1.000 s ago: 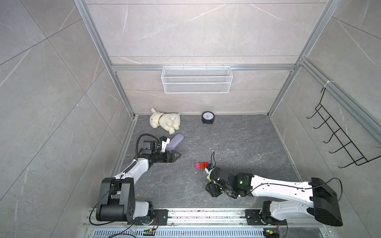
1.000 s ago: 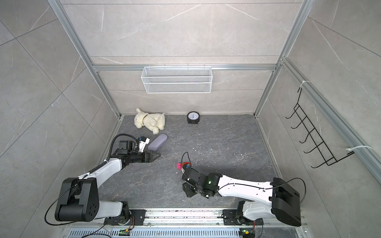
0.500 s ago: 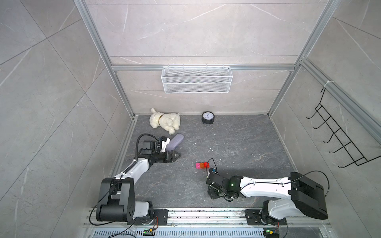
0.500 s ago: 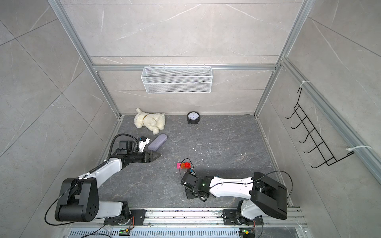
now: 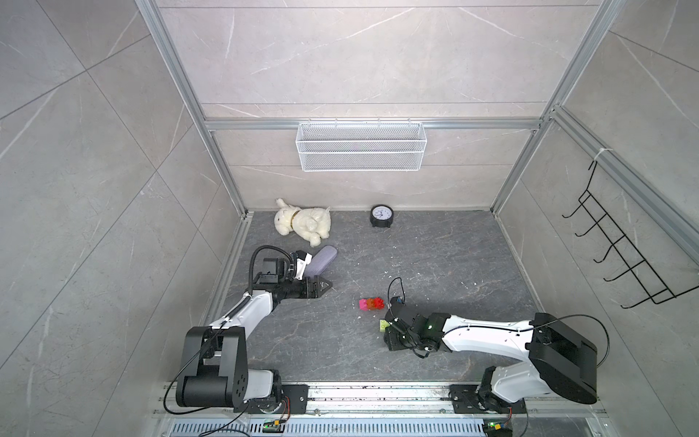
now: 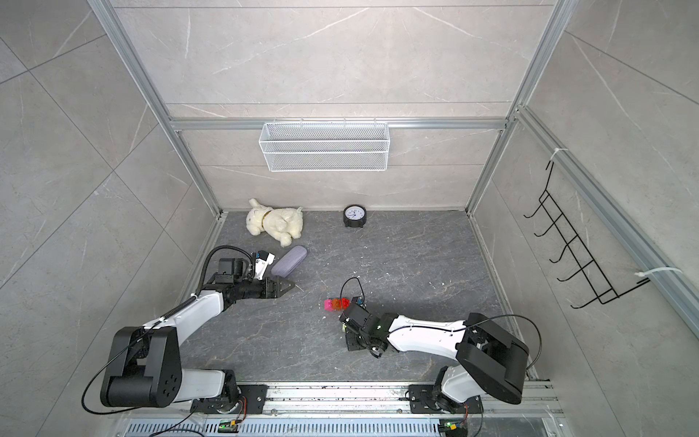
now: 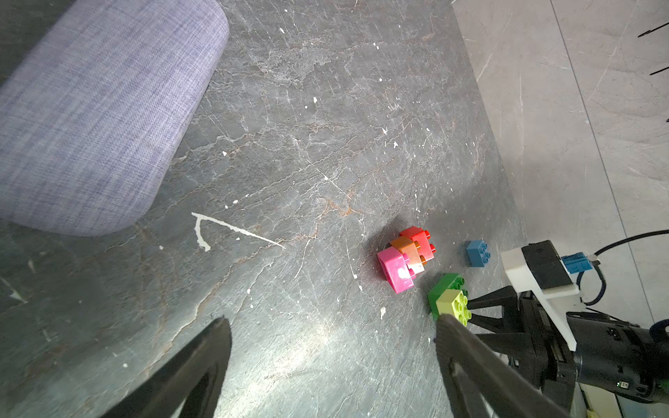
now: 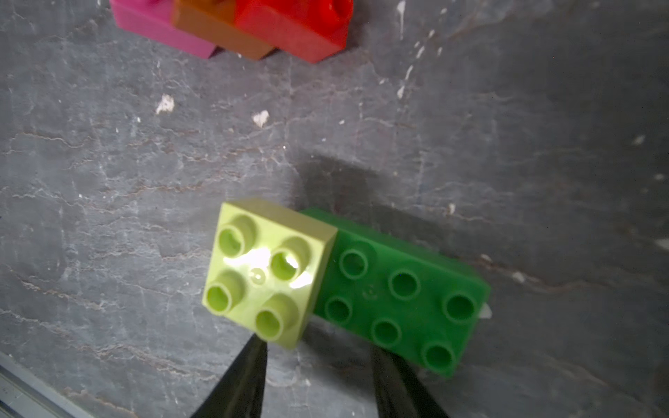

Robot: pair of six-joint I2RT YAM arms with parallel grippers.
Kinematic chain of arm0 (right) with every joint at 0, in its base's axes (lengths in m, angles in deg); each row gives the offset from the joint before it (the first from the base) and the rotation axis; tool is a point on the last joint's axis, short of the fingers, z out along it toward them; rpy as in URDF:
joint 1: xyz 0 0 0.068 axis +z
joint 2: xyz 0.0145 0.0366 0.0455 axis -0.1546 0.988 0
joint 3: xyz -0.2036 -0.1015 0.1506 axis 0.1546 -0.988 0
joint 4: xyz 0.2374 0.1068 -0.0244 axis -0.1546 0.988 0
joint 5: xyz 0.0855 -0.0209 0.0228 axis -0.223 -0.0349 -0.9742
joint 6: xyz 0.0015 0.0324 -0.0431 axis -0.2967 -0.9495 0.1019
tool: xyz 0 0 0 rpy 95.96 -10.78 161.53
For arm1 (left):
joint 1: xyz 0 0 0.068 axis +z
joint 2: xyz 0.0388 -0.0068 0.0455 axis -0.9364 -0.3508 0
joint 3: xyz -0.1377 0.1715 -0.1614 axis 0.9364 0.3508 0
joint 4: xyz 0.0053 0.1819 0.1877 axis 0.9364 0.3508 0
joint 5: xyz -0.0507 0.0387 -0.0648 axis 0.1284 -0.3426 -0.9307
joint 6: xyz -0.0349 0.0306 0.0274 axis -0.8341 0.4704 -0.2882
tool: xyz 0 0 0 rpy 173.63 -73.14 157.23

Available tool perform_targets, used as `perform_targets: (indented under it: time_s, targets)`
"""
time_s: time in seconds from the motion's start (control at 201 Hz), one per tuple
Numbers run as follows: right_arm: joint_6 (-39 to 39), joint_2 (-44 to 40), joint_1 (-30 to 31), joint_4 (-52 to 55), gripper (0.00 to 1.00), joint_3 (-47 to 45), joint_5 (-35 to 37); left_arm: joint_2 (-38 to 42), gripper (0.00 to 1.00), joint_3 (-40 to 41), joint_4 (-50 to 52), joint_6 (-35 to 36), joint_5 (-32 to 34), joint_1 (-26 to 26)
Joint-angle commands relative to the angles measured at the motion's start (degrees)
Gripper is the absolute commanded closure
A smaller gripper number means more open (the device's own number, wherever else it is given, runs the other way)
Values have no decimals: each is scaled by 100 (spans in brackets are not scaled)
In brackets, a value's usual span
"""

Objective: Assemble the letter y with lego
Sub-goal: Adjust the lego brick at the center of the board, then pick up the lego brick from the center of the board.

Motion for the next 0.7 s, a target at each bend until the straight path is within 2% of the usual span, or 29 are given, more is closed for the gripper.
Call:
perform_targets:
  time_s: [0.0,0.129,0.279,0.478,0.697]
  targets:
    - [380,-285,-25,197,49,-30,-122,166,9,49,-101,80,-111,24]
    - [748,-937,-128,1133,48,213,-125,201,9,49,-99,72,-151,24]
    - [1034,-1221,-868,2342,48,711,-367,202,9,87,-185,-36,-190,-20]
    - [1492,-756,-1924,3605,48,1305,-461,192,10,69,-213,-54,-224,-217]
    - [1998,-101,-2735,4072,46,1424,-240,274,10,90,-195,-44,-193,-235]
